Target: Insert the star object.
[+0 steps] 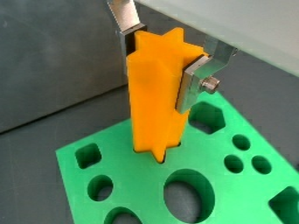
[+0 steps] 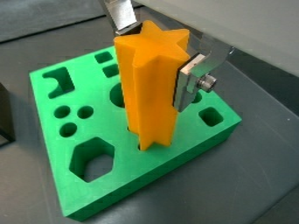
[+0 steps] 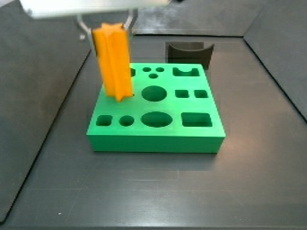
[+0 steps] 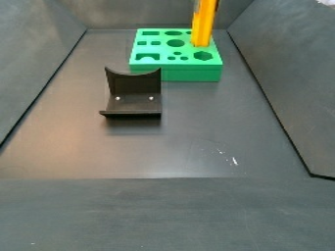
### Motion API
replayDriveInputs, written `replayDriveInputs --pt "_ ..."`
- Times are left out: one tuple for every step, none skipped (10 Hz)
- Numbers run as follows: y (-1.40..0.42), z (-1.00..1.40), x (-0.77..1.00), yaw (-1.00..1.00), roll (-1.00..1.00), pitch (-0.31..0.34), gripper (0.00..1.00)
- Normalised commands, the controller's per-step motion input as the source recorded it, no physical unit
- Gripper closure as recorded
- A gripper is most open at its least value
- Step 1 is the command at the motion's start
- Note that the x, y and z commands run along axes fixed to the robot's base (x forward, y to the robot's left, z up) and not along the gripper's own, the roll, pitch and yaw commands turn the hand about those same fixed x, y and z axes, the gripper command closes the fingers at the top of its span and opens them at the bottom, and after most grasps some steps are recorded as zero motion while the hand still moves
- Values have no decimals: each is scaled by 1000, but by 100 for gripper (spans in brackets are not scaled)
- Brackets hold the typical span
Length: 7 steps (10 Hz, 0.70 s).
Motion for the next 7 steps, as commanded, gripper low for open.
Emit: replayDriveInputs --pt "0 -514 0 20 46 -91 100" --pt "-3 -511 0 3 77 -66 100" --pt "-20 -509 51 0 80 -11 100" --pt "-23 -491 97 0 83 0 100" --pt "-11 -569 123 0 71 0 100" --pt "20 -63 100 -14 -61 0 100" --pt "0 0 0 0 1 0 100"
